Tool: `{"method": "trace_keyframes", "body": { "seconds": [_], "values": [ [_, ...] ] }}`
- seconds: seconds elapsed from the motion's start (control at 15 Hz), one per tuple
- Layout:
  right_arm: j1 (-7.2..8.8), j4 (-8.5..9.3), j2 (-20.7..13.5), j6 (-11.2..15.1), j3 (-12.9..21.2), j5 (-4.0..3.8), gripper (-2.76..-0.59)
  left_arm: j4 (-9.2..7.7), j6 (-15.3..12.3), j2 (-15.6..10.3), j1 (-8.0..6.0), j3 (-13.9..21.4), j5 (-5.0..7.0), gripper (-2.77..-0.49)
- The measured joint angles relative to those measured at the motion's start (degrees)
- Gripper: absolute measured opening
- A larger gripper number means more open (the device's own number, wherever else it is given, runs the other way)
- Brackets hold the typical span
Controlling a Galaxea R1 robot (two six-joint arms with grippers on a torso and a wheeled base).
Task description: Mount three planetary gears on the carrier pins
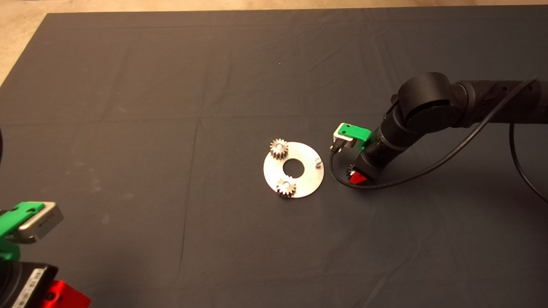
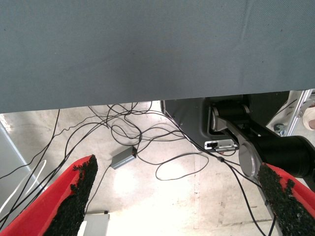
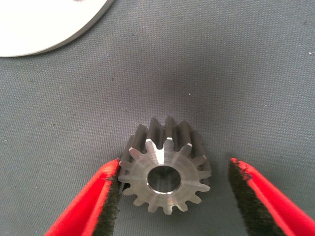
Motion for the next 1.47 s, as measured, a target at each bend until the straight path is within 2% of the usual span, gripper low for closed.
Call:
{"method": "trace_keyframes", "body": {
  "seconds": [0.33, 0.47, 0.6, 0.73, 1.47],
  "values": [
    [-0.52, -0.69, 0.0, 0.0, 0.0, -0.01, -1.82, -0.02, 0.0, 0.0, 0.0, 0.0, 0.0, -0.93],
    [-0.66, -0.71, 0.0, 0.0, 0.2, 0.11, -1.97, -0.05, 0.0, -0.1, 0.0, 0.0, 0.0, -0.93],
    [-1.16, -0.91, 0.0, 0.0, 0.2, -0.01, -1.98, -0.05, 0.0, -0.4, 0.01, 0.0, 0.0, -0.93],
    [-1.13, -0.94, 0.1, 0.0, 0.2, -0.01, -2.13, -0.06, 0.0, -0.8, 0.0, 0.1, 0.0, -0.93],
    [-1.32, -1.99, 0.0, 0.4, 1.4, -0.12, -2.24, -0.69, 0.0, -1.5, 0.0, 0.2, 0.0, -0.93]
  ]
}}
